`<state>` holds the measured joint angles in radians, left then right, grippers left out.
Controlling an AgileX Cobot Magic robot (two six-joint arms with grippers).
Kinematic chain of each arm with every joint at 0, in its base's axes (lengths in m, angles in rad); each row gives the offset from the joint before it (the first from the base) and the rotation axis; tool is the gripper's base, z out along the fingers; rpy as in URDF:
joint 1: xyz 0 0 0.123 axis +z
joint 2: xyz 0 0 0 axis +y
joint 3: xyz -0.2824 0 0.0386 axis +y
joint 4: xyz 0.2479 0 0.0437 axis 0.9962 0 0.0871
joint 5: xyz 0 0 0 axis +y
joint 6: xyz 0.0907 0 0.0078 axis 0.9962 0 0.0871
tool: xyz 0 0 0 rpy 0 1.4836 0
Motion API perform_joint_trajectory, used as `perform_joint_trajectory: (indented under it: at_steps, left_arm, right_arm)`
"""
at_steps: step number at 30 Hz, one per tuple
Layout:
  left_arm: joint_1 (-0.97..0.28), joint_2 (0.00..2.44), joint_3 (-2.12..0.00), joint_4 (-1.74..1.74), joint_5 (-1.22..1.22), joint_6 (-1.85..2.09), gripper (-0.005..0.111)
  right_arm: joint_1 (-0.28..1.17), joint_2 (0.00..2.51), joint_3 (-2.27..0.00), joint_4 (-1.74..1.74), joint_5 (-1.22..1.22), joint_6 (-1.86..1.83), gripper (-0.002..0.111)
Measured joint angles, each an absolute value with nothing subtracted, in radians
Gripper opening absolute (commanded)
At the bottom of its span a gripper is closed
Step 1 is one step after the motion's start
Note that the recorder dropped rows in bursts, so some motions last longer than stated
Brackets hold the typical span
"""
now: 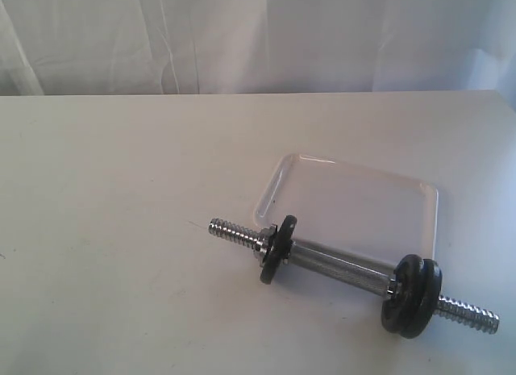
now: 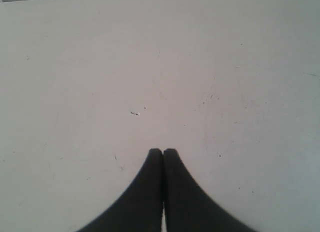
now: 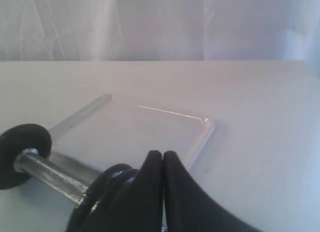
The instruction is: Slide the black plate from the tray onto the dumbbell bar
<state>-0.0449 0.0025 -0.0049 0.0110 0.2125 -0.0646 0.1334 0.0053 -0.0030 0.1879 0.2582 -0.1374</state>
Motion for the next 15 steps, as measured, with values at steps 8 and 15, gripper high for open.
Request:
perform_joint_trajectory:
  at_steps: [8, 15]
  left_arm:
    - [-0.045, 0.003, -0.005, 0.011, 0.212, -0.065, 0.0]
    - [-0.045, 0.003, -0.005, 0.011, 0.212, -0.065, 0.0]
  right_arm:
    - [0.133, 0.005, -0.003, -0.022, 0.257, -0.135, 0.0]
    - [0.133, 0.005, -0.003, -0.032, 0.256, -0.135, 0.0]
